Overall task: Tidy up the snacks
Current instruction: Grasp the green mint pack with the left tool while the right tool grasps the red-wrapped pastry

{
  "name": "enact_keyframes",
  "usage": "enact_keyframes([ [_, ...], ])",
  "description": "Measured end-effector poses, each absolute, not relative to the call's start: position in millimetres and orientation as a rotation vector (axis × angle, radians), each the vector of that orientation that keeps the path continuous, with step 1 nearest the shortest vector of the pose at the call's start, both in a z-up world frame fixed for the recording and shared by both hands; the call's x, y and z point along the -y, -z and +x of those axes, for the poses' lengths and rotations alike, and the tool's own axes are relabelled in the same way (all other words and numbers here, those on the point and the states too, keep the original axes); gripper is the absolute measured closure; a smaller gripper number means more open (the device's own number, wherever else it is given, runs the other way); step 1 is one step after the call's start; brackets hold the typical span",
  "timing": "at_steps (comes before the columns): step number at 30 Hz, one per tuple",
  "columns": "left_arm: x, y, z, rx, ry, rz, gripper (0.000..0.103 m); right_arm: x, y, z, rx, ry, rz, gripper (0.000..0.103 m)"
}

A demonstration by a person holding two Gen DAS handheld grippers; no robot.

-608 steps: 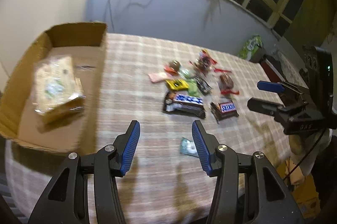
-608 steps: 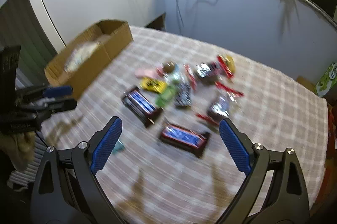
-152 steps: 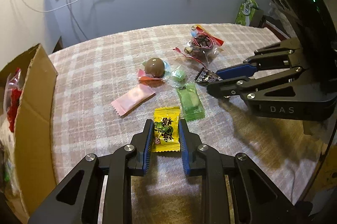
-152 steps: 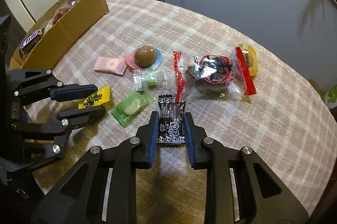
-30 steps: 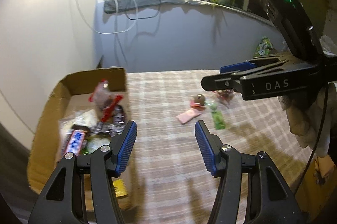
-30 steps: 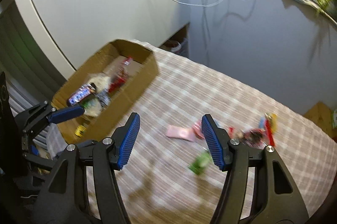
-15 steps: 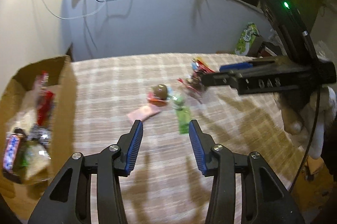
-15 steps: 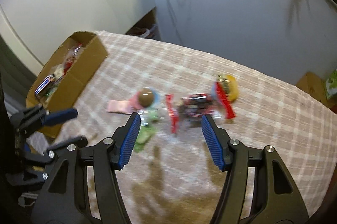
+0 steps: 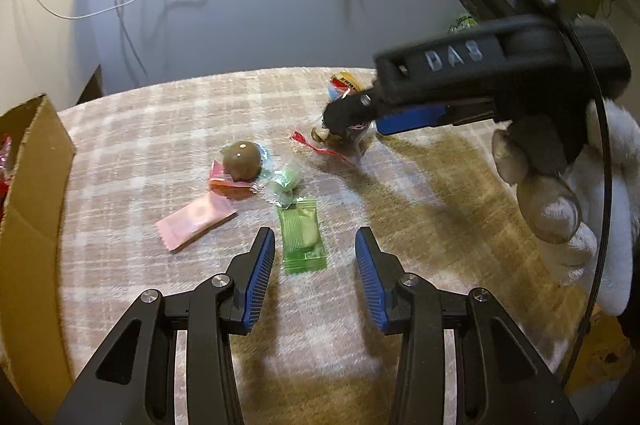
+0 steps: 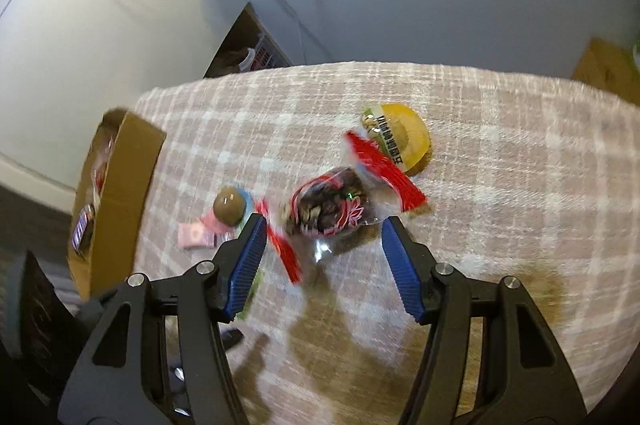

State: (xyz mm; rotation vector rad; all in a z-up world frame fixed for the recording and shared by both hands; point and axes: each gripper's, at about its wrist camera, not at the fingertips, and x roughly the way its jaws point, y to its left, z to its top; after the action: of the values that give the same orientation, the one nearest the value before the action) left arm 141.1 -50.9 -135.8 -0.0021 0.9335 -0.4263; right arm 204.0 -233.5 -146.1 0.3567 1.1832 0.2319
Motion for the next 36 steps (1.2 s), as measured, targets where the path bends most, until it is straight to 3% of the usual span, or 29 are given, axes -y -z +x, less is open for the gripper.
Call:
enact_keyframes([
  [7, 54, 144, 151, -0.947, 0.436, 0.004, 0.062, 229, 152, 220, -1.216, -0.170, 0.359, 0.041],
  [15, 57, 145, 156, -0.938, 0.424, 0.036, 0.075, 202, 153, 226, -1.227, -0.150, 0.210, 0.041],
  [17, 60, 146, 156, -0.933, 0.418, 0.052, 0.081, 198, 154, 225, -1.225, -0.143, 0.172, 0.044],
  [24, 70, 146, 152, -0.915, 0.409, 0.097, 0.084, 197, 152, 221, -1.230, -0.156, 0.154, 0.064],
  [36, 53, 137, 133, -0.899, 0.414, 0.055, 0.084, 205, 141, 203, -1.203, -0.188, 0.199, 0.068],
])
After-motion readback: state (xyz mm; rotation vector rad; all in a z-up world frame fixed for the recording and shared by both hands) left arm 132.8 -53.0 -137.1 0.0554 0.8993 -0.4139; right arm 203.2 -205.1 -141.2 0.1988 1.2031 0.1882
